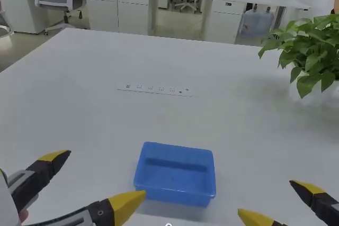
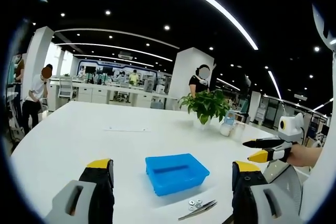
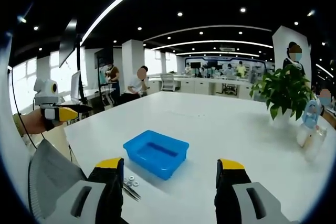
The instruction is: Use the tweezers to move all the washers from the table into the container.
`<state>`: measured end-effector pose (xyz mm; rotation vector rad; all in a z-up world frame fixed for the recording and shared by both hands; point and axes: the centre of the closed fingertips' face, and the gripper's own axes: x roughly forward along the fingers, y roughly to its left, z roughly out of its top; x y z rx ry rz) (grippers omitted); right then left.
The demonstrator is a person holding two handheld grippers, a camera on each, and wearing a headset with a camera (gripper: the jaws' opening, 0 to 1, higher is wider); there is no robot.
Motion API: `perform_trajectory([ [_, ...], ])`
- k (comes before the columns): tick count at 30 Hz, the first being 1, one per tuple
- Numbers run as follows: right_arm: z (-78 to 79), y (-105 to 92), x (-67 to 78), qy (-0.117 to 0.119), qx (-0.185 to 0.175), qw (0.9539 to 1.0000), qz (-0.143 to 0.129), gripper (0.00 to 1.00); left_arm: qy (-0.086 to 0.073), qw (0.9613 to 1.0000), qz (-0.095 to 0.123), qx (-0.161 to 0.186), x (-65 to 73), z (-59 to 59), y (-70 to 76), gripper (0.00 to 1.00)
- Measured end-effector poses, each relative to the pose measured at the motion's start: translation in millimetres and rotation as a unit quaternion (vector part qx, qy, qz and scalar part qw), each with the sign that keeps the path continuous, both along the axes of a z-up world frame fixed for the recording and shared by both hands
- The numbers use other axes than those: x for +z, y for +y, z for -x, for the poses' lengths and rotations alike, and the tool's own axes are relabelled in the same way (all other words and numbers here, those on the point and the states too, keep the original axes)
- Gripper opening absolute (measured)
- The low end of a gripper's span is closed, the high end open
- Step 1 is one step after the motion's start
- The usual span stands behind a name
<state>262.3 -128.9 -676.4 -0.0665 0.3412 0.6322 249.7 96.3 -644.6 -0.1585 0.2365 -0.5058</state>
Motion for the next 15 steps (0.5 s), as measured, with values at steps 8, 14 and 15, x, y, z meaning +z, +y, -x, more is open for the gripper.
perform_trajectory([
  [8, -6.2, 8.5, 11.7, -0.02, 0.01, 0.9997, 0.001, 0.7, -0.006, 0.9999, -0.003, -0.009, 1.8, -3.3, -2.4, 0.96],
  [14, -1.1, 13.6, 3.1, -0.01, 0.026, 0.9996, 0.009, 0.63, 0.021, 0.9987, -0.031, -0.034, -17.7, 4.5, -13.8, 0.94],
  [15, 0.5, 14.9, -0.2, -0.006, 0.03, 0.9994, 0.014, 0.63, 0.032, 0.9972, -0.048, -0.048, -25.5, 7.9, -17.6, 0.92],
])
